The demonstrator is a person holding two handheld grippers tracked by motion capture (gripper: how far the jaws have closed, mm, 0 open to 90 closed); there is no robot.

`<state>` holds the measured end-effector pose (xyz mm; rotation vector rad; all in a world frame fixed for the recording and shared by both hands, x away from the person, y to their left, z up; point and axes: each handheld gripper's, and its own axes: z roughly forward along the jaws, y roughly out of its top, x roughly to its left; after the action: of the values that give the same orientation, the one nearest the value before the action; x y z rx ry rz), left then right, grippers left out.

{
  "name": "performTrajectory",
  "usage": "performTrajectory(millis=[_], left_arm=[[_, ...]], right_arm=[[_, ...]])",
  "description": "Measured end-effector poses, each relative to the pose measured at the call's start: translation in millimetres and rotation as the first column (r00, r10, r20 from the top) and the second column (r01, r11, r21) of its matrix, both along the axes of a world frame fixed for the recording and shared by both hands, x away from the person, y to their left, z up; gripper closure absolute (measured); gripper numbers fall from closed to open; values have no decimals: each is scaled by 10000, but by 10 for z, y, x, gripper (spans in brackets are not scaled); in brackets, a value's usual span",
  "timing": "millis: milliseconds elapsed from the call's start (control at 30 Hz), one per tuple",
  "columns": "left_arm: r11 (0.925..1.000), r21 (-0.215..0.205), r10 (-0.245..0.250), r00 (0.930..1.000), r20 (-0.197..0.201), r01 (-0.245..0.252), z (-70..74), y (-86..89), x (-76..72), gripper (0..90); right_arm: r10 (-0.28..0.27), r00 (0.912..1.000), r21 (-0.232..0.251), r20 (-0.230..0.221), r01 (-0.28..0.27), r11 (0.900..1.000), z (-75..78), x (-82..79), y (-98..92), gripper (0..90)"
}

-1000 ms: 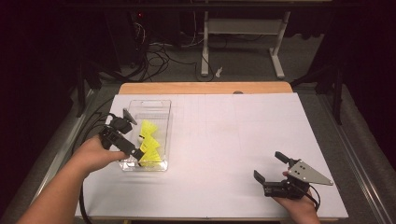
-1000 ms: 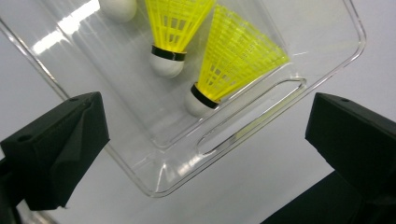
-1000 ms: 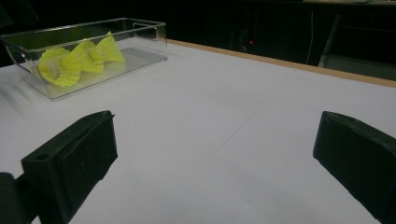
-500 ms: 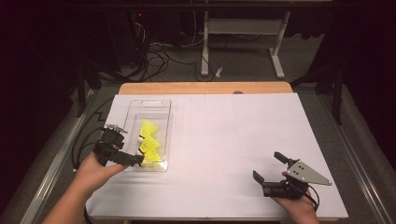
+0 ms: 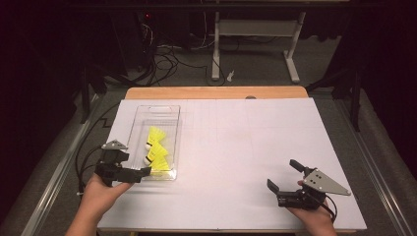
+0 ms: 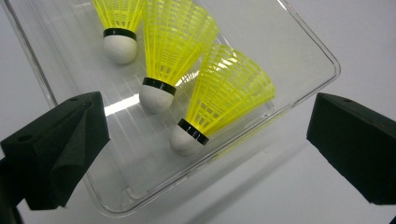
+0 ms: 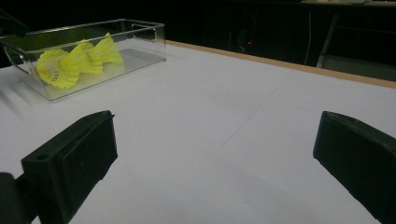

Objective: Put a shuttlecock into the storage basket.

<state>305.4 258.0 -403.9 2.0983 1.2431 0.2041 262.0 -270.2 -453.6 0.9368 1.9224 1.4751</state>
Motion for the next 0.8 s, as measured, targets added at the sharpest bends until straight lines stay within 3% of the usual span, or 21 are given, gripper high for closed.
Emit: performTrajectory(millis=[233,400,500,600,700,800], left_arm=[[9981,-613,160,9957,911,-104,-109,-10,-125,2],[9935,-1136,82,9929,1190,54,-154,4,-165,2],[9932,-1156,-12,9913,1316,165,-201,-3,-191,2],[9915,-1287,21,9863,1648,194,-251,-5,-237,2],[9946,-985,-128,9802,1978,328,-261,-43,-295,2],[9913,-1267,-58,9725,2330,363,-245,-27,-354,2]], right_arm=[[-168,9999,117,4,168,9998,8,-5,-26,4],[-354,9994,116,-37,355,9993,2,2,-42,4],[-411,9991,68,-39,411,9991,-3,9,-42,4],[-465,9989,0,-68,465,9989,-8,11,-37,4],[-512,9986,-35,-91,512,9987,-8,13,-35,4],[-562,9984,-30,-79,561,9984,-6,11,-33,4]])
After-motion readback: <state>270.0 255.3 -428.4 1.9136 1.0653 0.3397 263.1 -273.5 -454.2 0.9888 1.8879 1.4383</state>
